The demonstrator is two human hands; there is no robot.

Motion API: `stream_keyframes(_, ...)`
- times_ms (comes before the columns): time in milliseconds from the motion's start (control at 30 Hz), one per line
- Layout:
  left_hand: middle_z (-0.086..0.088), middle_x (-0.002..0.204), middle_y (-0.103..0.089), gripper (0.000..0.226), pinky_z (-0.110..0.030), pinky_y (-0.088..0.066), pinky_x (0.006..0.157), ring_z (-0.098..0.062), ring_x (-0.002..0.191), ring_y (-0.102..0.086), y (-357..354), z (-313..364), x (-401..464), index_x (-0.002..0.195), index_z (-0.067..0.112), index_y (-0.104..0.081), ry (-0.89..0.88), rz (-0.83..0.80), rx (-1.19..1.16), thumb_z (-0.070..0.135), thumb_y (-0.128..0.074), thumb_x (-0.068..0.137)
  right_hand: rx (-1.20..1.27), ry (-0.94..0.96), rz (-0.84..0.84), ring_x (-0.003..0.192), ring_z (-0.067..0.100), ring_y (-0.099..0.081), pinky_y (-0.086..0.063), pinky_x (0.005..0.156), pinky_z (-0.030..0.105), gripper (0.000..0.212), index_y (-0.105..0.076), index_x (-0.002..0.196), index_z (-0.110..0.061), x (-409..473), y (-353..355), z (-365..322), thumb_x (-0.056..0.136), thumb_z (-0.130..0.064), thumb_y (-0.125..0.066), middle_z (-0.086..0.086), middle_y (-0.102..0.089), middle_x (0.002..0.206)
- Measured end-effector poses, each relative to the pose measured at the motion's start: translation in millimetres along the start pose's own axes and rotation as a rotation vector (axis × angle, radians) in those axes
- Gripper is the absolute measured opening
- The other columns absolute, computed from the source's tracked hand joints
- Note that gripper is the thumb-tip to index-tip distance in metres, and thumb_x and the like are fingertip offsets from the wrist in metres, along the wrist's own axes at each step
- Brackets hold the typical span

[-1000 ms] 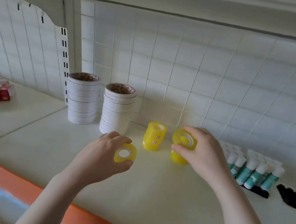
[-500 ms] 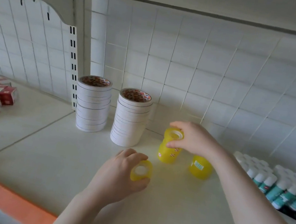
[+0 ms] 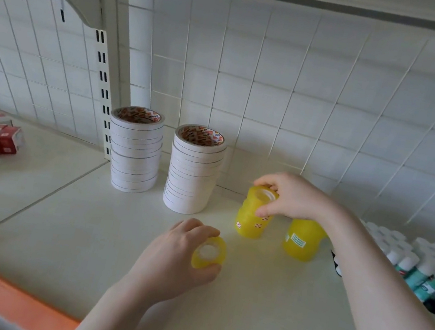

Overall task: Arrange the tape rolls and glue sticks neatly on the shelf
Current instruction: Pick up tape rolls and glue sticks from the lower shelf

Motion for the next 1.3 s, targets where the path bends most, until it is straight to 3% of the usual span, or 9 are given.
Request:
stream_keyframes(300, 0.016, 0.113, -0.052, 0.075, -0.016, -0.040, 0.083, -0.003, 0.101, -0.050, 1.9, 0.4, -2.3, 0.124, 0.032, -0.056, -0.006, 0.008, -0.031, 0.068, -0.041, 0.060, 0.021, 0.013, 0.005, 0.113, 0.017, -0.053, -0.042, 0.091, 0.025, 0.066, -0.052, 0.130, -0.019, -0.6, -0.8, 1.2, 0.070, -0.025, -0.079, 0.001, -0.057, 0.126)
stream_keyframes(500, 0.018, 0.109, -0.053, 0.062, -0.019, -0.044, 0.083, -0.001, 0.091, -0.050, 7.7, 1.3, -1.3, 0.120, 0.032, -0.058, 0.038, 0.040, -0.124, 0.058, -0.057, 0.064, -0.035, 0.040, 0.072, 0.127, 0.017, -0.043, -0.034, 0.099, 0.025, 0.081, -0.040, 0.141, -0.020, -12.8, 6.1, -1.7, 0.071, -0.034, -0.079, 0.000, -0.044, 0.141)
stream_keyframes(733, 0.019, 0.108, -0.054, 0.073, -0.025, -0.047, 0.083, -0.004, 0.089, -0.052, 17.5, 5.9, 0.7, 0.118, 0.034, -0.058, 0.068, 0.075, -0.114, 0.069, -0.045, 0.055, -0.194, 0.038, 0.402, 0.112, 0.018, -0.051, -0.038, 0.089, 0.029, 0.035, -0.059, 0.118, -0.023, -61.8, 47.1, 9.9, 0.086, -0.036, -0.062, -0.003, -0.056, 0.120)
stream_keyframes(867, 0.013, 0.108, -0.056, 0.075, -0.026, -0.048, 0.081, -0.008, 0.089, -0.054, 31.1, 21.5, 14.1, 0.118, 0.031, -0.060, 0.045, 0.115, -0.064, 0.070, -0.046, 0.056, -0.321, -0.032, 0.444, 0.109, 0.023, -0.052, -0.039, 0.090, 0.032, 0.032, -0.059, 0.117, -0.020, -90.6, 46.4, 32.2, 0.089, -0.035, -0.056, 0.001, -0.057, 0.116)
stream_keyframes(1000, 0.007, 0.114, -0.056, 0.057, -0.027, -0.045, 0.082, -0.016, 0.096, -0.056, 40.7, 46.5, 39.2, 0.122, 0.026, -0.059, 0.015, 0.146, -0.021, 0.050, -0.070, 0.072, -0.441, -0.070, 0.562, 0.080, 0.033, -0.061, -0.045, 0.071, 0.038, 0.023, -0.068, 0.094, -0.012, -124.2, 42.9, 46.7, 0.075, -0.025, -0.072, 0.008, -0.063, 0.086)
stream_keyframes(1067, 0.005, 0.116, -0.055, 0.053, -0.025, -0.041, 0.080, -0.018, 0.099, -0.056, 40.0, 58.4, 55.9, 0.124, 0.025, -0.057, 0.003, 0.143, 0.009, 0.041, -0.071, 0.076, -0.435, -0.094, 0.632, 0.069, 0.033, -0.061, -0.048, 0.063, 0.039, 0.025, -0.068, 0.085, -0.010, -141.2, 41.3, 53.5, 0.066, -0.020, -0.080, 0.008, -0.062, 0.077)
stream_keyframes(1300, -0.003, 0.125, -0.055, 0.058, -0.027, -0.038, 0.087, -0.022, 0.111, -0.053, 18.1, 74.9, 106.3, 0.129, 0.021, -0.054, 0.025, 0.058, 0.087, 0.044, -0.069, 0.078, -0.393, -0.111, 0.772, 0.065, 0.032, -0.061, -0.048, 0.061, 0.038, 0.029, -0.067, 0.080, -0.010, -181.6, 39.6, 62.4, 0.057, -0.012, -0.084, 0.007, -0.063, 0.074)
Point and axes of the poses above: each hand's wrist, its own x-axis towards the middle knuckle, its own y-axis out of the back of the hand, z = x × y, the point moved 9 cm from there along x, towards the middle knuckle
